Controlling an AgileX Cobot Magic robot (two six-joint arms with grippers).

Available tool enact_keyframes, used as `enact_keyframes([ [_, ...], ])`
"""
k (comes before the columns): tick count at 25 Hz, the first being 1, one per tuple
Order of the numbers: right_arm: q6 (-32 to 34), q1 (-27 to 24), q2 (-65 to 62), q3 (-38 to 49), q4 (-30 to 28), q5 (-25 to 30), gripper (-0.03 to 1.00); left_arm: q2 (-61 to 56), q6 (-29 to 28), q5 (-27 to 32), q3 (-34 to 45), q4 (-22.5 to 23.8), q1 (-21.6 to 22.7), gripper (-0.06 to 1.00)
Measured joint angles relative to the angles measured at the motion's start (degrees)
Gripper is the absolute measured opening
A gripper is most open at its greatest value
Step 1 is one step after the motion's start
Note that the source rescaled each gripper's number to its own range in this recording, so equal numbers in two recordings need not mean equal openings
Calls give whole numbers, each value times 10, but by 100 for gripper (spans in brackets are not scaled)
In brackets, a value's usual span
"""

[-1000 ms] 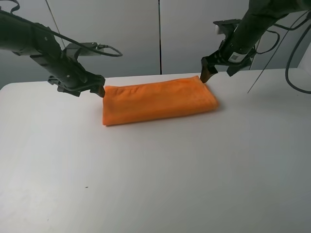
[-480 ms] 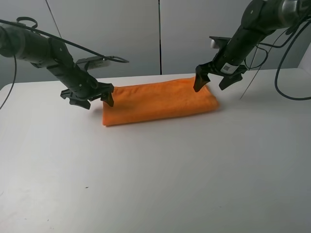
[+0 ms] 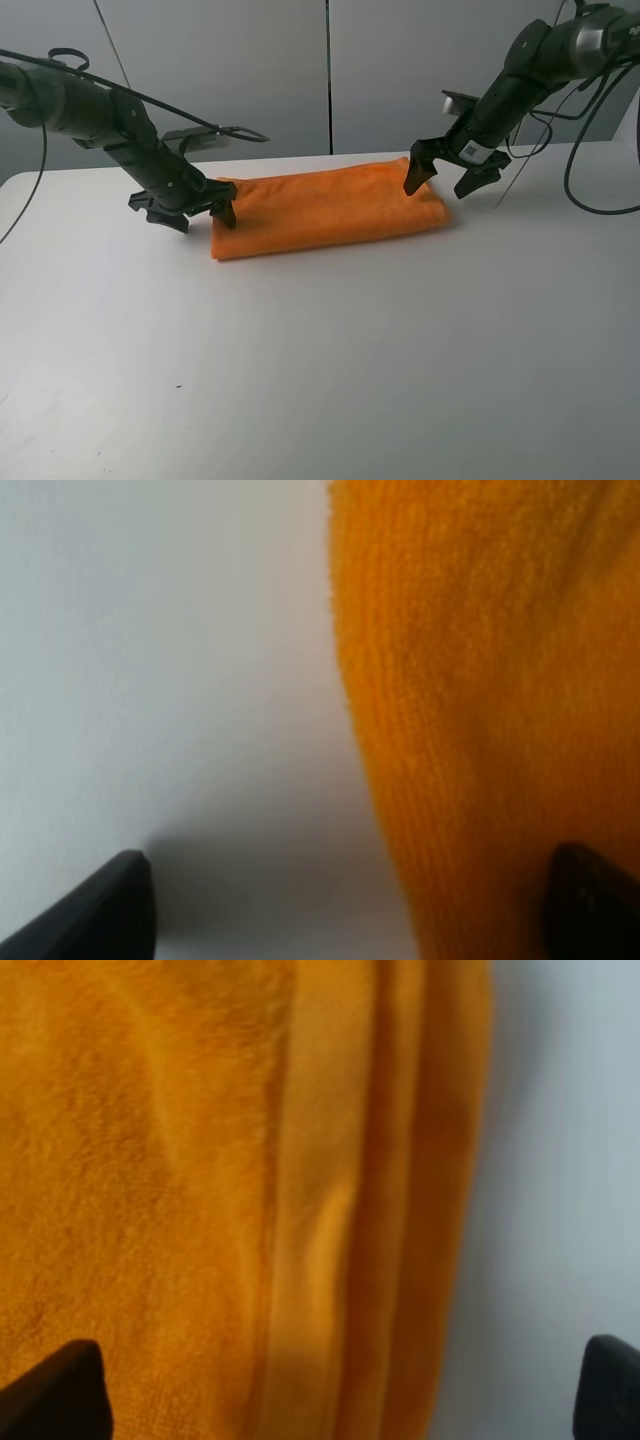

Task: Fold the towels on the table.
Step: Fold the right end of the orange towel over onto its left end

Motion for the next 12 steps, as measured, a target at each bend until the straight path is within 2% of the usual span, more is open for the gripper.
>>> enact_keyframes([
  [5,-38,-32,16,0,66,8,100,3,0,1,-4,4,-1,100],
  [12,-46,-36,28,-5,104,11,100,4,1,1,-4,6,-1,100],
])
